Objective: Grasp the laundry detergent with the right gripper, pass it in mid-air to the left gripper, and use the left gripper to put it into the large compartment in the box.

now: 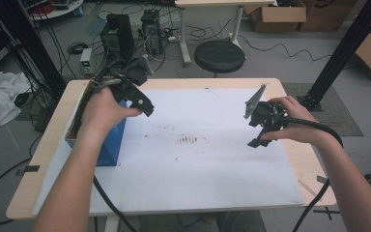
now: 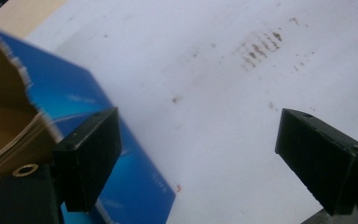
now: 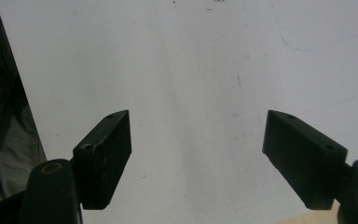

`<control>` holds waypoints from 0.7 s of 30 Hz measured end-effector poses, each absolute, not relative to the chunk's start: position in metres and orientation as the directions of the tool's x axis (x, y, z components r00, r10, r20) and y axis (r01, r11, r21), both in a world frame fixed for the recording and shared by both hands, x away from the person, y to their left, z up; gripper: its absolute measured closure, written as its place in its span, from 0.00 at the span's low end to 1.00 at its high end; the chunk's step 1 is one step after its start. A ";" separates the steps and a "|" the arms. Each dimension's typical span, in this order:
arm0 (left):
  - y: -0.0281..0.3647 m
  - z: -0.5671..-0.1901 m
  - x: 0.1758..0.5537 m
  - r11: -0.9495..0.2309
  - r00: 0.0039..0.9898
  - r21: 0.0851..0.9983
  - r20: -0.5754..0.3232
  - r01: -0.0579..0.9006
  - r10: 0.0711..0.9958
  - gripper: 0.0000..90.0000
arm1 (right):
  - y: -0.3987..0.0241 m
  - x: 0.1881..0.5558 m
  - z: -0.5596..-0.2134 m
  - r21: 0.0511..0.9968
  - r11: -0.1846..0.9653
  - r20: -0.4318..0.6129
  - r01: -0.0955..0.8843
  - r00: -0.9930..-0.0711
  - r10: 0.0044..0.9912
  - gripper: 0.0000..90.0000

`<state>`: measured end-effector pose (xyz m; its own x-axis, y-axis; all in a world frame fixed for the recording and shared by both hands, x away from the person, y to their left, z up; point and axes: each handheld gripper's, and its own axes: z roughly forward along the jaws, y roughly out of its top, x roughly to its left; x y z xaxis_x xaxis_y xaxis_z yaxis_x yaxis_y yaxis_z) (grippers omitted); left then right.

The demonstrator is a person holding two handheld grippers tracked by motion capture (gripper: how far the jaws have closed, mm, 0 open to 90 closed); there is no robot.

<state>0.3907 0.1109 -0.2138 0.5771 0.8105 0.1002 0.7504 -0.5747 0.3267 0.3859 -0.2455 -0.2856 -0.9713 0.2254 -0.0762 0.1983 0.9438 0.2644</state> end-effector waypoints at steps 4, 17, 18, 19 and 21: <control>0.087 -0.226 0.389 -0.626 0.630 0.314 0.102 0.714 0.770 0.17 | -0.246 0.386 -0.287 0.261 0.945 -0.076 0.199 -0.971 0.225 0.27; 0.042 -0.245 0.388 -0.710 0.722 0.273 0.069 0.650 0.688 0.17 | -0.252 0.388 -0.287 0.262 0.942 -0.073 0.209 -0.969 0.236 0.27; 0.041 -0.246 0.388 -0.712 0.725 0.273 0.068 0.647 0.685 0.17 | -0.252 0.388 -0.287 0.261 0.942 -0.074 0.210 -0.969 0.236 0.27; 0.040 -0.246 0.389 -0.714 0.728 0.272 0.067 0.645 0.682 0.17 | -0.252 0.388 -0.287 0.261 0.942 -0.073 0.212 -0.969 0.238 0.27; 0.039 -0.247 0.389 -0.715 0.729 0.271 0.067 0.644 0.682 0.17 | -0.253 0.388 -0.287 0.261 0.941 -0.072 0.213 -0.968 0.239 0.27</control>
